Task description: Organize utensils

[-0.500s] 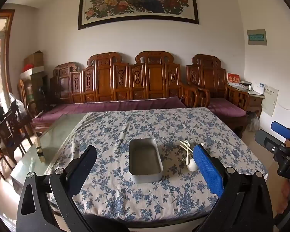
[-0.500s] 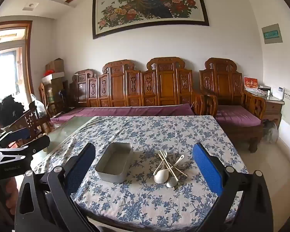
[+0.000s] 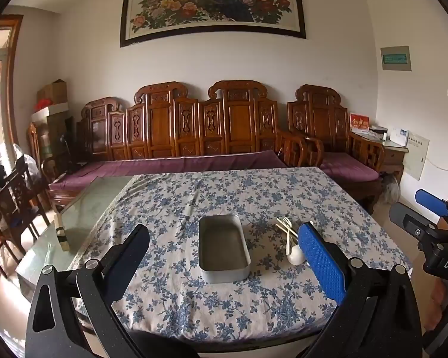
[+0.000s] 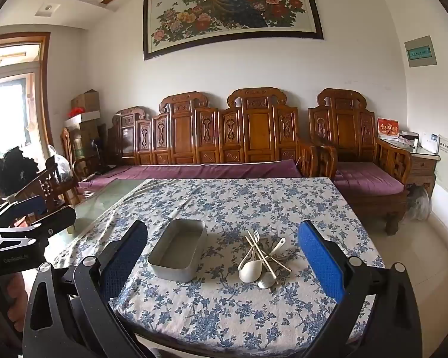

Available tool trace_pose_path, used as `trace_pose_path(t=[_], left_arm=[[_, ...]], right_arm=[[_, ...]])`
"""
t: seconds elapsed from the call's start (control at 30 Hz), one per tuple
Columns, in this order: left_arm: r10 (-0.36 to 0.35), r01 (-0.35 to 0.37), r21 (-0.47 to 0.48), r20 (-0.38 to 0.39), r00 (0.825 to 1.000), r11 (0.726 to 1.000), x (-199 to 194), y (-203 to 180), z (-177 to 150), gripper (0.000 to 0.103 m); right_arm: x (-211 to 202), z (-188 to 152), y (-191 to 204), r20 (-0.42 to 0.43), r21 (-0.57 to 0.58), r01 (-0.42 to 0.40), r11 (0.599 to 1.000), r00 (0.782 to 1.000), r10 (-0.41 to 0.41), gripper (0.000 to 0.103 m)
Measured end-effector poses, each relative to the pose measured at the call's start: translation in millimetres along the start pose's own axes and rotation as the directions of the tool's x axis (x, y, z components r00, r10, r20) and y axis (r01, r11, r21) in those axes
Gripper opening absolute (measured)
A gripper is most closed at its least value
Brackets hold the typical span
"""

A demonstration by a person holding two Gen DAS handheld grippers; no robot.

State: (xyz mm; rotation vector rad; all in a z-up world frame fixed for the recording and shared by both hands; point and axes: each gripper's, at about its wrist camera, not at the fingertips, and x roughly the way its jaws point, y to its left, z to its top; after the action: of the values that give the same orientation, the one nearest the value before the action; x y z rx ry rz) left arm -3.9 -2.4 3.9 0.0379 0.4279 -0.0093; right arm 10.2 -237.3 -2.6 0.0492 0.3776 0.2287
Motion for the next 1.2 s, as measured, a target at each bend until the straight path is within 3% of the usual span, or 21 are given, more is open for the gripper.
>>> trace_pose_path(t=[1.2], left_arm=[[0.0, 0.0, 0.003, 0.001, 1.0, 1.0, 0.0, -0.3, -2.3, 0.097]], right_arm=[[0.6, -0.2, 0.5, -0.002, 0.001, 0.0, 1.0, 1.0, 0.0, 0.101]])
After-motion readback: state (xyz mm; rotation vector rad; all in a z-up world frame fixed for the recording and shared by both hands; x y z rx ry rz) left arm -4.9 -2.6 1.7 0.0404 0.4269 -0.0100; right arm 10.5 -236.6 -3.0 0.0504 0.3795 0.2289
